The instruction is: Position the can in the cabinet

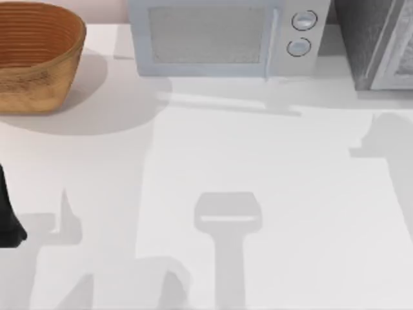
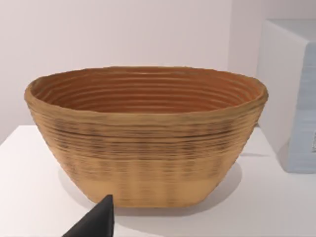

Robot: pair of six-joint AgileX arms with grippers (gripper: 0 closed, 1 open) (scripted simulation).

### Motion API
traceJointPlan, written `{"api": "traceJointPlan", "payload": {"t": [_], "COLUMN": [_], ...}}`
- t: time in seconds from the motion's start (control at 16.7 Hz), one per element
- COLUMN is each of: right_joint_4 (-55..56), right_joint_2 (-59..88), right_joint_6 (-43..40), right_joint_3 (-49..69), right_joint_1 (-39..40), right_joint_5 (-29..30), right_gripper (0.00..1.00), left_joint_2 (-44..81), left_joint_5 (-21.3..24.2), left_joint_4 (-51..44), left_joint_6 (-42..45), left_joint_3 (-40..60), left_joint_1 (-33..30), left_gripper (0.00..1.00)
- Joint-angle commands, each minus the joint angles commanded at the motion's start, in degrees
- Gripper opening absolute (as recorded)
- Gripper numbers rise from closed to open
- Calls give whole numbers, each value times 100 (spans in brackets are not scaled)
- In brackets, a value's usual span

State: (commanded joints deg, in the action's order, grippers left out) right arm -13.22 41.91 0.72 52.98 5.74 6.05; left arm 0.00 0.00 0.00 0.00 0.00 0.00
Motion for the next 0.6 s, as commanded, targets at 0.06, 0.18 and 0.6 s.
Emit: {"api": "traceJointPlan", "payload": {"t": [0.06,0.18,0.6], "right_joint_4": [-138,-400,-1014], "right_joint_2": [416,1210,3167], "right_joint_6": [6,17,29], "right_joint_3": [554,1626,4348], "right_joint_1": [61,175,443], "right_joint_5": [58,171,478], "right_gripper": [0,0,0], "left_joint_2": [0,0,0], "left_joint_5": [0,0,0], "left_joint_4": [0,0,0], "left_joint_6": [0,0,0], "left_joint_3": [0,0,0], "left_joint_1": [0,0,0], "left_gripper": [100,100,100]}}
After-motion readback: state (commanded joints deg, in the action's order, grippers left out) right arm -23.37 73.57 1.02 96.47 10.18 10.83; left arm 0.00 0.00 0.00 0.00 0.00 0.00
